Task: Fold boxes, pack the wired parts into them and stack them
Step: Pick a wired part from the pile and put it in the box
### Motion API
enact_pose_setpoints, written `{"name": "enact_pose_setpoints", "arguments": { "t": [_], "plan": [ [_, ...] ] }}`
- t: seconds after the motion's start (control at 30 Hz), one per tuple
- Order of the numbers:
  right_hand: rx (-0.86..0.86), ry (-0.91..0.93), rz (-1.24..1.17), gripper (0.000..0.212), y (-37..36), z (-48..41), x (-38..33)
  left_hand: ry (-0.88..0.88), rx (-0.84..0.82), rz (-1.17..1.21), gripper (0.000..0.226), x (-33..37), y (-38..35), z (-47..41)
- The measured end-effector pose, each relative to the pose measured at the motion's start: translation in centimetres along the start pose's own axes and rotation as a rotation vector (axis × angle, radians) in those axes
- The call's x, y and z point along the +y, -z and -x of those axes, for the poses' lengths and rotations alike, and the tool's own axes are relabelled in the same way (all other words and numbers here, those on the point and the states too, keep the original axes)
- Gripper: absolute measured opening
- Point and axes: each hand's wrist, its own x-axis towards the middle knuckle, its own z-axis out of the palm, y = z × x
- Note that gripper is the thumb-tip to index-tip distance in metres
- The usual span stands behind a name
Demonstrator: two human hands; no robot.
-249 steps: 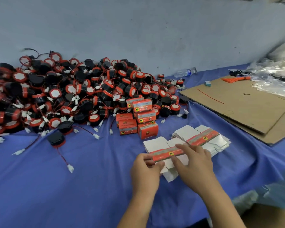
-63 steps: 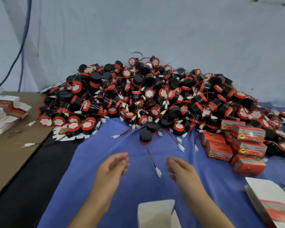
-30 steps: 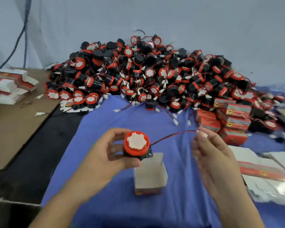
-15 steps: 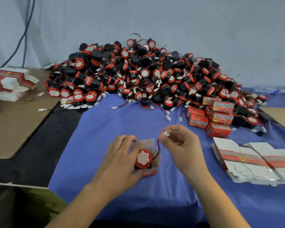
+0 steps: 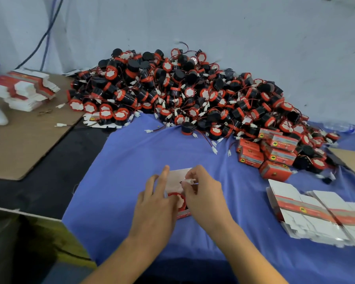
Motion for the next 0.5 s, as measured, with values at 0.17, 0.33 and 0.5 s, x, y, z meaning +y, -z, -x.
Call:
{"name": "enact_pose_setpoints", "arguments": {
  "t": [0.17,0.33,0.5],
  "plan": [
    [-0.135,0.032,0.138,0.003,-1.8,-0.9,-1.2,0.352,0.110,0.754,0.026,0.8,-1.3,0.2],
    [-0.260,0.130,0.245,0.010,-2.0,-1.0,-0.5,0.541,0.178,0.962,0.033,1.0,-2.4,0.3],
    [-0.388,0.225,0.259,0.017,-1.7,-1.0,0.8,0.507,0.155,0.994,0.046,0.0,-3.6,-0.1]
  ]
}}
